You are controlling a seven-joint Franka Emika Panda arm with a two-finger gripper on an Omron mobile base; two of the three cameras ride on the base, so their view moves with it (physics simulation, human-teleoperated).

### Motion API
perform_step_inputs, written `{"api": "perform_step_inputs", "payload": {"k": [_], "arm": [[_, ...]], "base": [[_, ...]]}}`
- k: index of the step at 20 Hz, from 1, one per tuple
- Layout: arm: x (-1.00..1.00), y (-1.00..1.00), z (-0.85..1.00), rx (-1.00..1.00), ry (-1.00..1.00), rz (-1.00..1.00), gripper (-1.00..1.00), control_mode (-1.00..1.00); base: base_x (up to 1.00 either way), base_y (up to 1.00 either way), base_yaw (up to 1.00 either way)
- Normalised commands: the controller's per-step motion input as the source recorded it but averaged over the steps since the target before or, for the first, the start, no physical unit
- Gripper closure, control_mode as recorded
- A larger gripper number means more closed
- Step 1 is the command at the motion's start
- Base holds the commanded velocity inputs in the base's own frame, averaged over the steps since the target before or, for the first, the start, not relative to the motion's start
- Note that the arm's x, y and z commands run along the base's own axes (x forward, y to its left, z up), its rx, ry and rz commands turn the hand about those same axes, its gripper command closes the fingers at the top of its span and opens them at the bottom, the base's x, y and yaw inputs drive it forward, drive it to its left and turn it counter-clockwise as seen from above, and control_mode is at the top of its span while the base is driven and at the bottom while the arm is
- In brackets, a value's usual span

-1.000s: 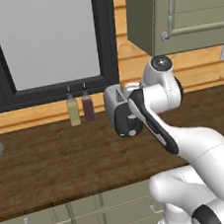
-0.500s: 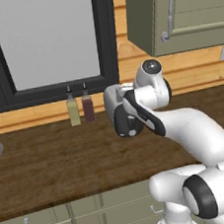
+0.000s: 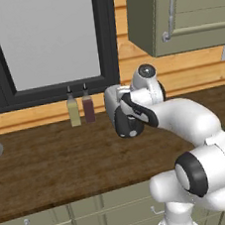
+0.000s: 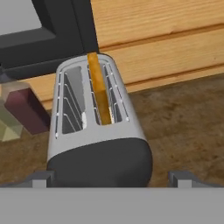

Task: Start the toaster. Once the lever pops up, take the bread to the plate on the dining counter.

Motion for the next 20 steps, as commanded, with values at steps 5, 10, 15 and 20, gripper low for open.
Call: {"api": "perform_step_inputs", "payload": {"k": [5, 10, 15, 20], "arm": [[0.37, 0.00, -0.13, -0.01, 0.00, 0.00, -1.00, -1.00], [0.53, -0.02, -0.12, -0.01, 0.00, 0.00, -1.00, -1.00], [0.48, -0.05, -0.14, 0.00, 0.00, 0.00, -1.00, -1.00], [0.48, 0.00, -0.23, 0.00, 0.00, 0.00, -1.00, -1.00]], "base": [[0.00, 0.00, 0.00], [0.00, 0.00, 0.00], [0.00, 0.00, 0.00], [0.00, 0.00, 0.00]]}}
